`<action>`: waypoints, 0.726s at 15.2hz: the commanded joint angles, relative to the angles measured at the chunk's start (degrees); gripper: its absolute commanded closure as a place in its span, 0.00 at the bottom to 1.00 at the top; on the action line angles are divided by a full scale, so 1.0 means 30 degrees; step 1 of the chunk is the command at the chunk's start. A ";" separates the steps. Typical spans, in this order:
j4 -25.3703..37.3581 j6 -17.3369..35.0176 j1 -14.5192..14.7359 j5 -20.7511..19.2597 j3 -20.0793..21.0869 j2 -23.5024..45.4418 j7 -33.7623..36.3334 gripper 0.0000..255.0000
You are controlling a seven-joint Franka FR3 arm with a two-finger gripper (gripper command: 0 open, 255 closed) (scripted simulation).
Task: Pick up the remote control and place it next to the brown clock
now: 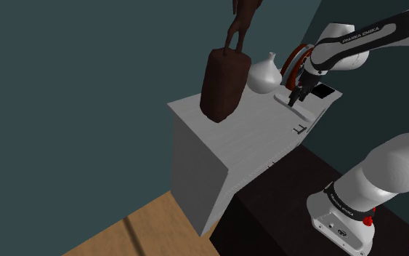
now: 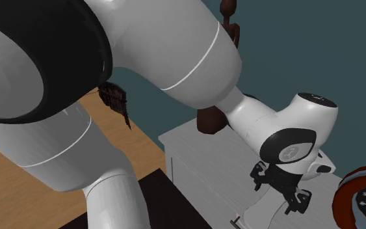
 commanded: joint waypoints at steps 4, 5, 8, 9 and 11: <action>0.1111 -0.2435 -0.0043 -0.0142 0.0291 -0.1330 0.0171 0.00; 0.1108 -0.2436 -0.0044 -0.0142 0.0292 -0.1333 0.0172 0.00; 0.1111 -0.2435 -0.0044 -0.0142 0.0291 -0.1330 0.0171 0.00; 0.1111 -0.2435 -0.0044 -0.0142 0.0291 -0.1330 0.0171 0.00; 0.1111 -0.2435 -0.0044 -0.0142 0.0291 -0.1330 0.0171 0.00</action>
